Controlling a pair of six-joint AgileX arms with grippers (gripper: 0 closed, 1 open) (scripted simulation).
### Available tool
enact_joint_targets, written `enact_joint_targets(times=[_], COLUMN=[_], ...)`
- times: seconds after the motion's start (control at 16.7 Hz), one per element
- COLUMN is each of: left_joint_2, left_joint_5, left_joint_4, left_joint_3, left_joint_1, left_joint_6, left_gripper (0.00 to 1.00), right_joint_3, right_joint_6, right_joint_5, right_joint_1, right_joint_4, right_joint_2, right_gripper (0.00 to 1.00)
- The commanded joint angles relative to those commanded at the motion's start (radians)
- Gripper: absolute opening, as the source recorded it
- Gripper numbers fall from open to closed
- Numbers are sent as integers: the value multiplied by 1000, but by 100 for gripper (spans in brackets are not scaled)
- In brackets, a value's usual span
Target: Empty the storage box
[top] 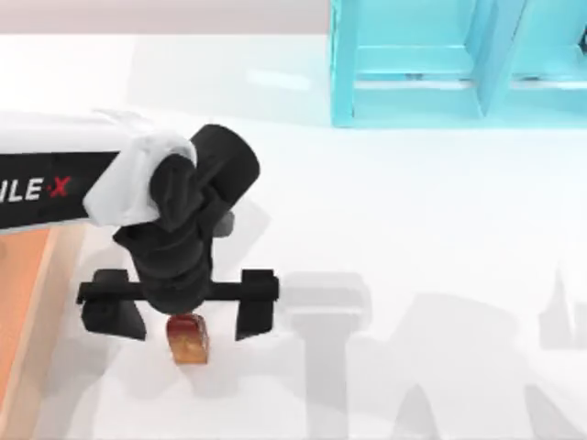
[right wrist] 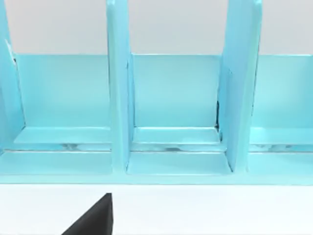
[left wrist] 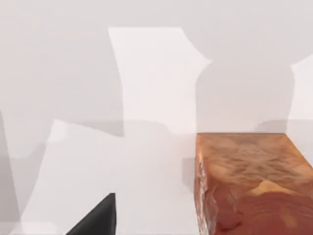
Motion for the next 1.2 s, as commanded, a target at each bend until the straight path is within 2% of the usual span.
enact_joint_targets(times=[0.42, 0.84, 1.02, 1.2], left_joint_2=[-87, -83, -54, -15], left_joint_5=[0, 1, -1, -1], left_joint_4=[-240, -256, -283, -323], left_joint_3=[141, 158, 205, 288], left_joint_1=[0, 7, 60, 161], left_joint_6=[-2, 10, 98, 267], left_gripper=[100, 100, 100, 100], right_joint_3=[0, 0, 0, 0], right_joint_6=[0, 0, 0, 0], right_joint_5=[0, 0, 0, 0], right_joint_1=[0, 0, 0, 0], right_joint_4=[0, 0, 0, 0], right_joint_2=[0, 0, 0, 0], right_gripper=[100, 100, 100, 100])
